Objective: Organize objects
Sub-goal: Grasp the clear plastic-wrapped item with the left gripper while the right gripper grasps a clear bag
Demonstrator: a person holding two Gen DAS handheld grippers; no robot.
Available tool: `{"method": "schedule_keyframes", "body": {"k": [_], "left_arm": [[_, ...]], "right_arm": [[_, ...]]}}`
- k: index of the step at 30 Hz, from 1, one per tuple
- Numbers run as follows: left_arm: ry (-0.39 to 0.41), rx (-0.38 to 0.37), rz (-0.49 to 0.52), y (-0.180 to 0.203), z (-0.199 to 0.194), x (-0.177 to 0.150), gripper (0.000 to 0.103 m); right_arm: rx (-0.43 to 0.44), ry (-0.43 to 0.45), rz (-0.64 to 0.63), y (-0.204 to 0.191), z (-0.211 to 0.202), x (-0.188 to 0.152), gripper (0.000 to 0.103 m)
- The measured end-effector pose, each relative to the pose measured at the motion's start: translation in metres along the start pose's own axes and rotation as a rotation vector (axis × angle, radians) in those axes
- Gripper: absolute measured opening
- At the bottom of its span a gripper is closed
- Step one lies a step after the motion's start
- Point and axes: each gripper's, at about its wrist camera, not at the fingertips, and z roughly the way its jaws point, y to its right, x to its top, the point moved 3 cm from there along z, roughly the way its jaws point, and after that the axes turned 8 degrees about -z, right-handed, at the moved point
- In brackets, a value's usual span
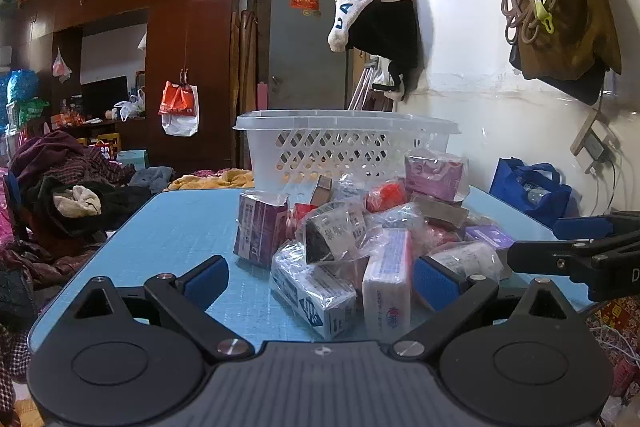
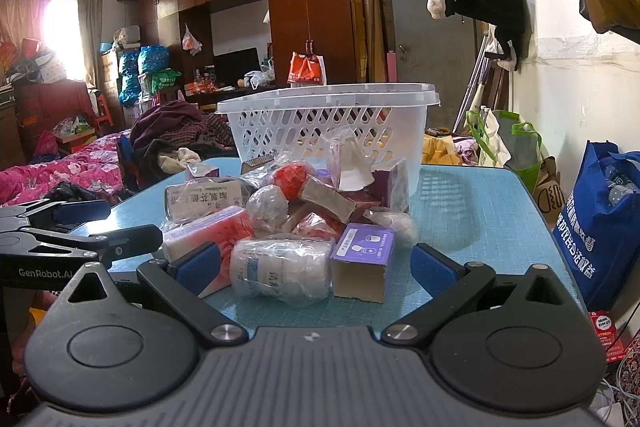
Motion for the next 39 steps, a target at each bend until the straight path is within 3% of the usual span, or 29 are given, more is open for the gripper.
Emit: {"method": "schedule_keyframes", "body": {"k": [12,17,20,26,28,32,39], "left_arm": [[0.014,0.002,0.013,-0.006,0.000,0.004,0.099],[0.018,0.040,-0.042,-0.031,0.003,0.010,0.093],[-0.001,0.028,-0.068,-0.041,0.006,0.011,0.091],[0.023,-0.033,-0.068,-0.033,0.016,0.020,0.090],[0.020,-0.061,-0.082,-0.031,0.023,0.023,0.085],[-0.014,-0.100,-0.116,-0.034,0.046,0.024,0.064],[-0.030,-0.135,-0.131,-0.031,0.055,0.024,0.058]], "right_arm": [[-0.003,0.007,0.001,0.001,-0.001,0.001,0.103],[-0.038,0.089,0.027,0.017,-0.006,0.001,0.103],[-0.072,0.097,0.015,0.023,-0.005,0.000,0.103],[-0.019,0.109,0.025,0.025,0.005,0.003,0.103],[-0.019,0.110,0.004,0.024,0.014,0.011,0.100],[-0.021,0.085,0.005,0.034,0.044,0.030,0.091],[-0.027,0.018,-0.017,0.039,0.077,0.037,0.069]]}}
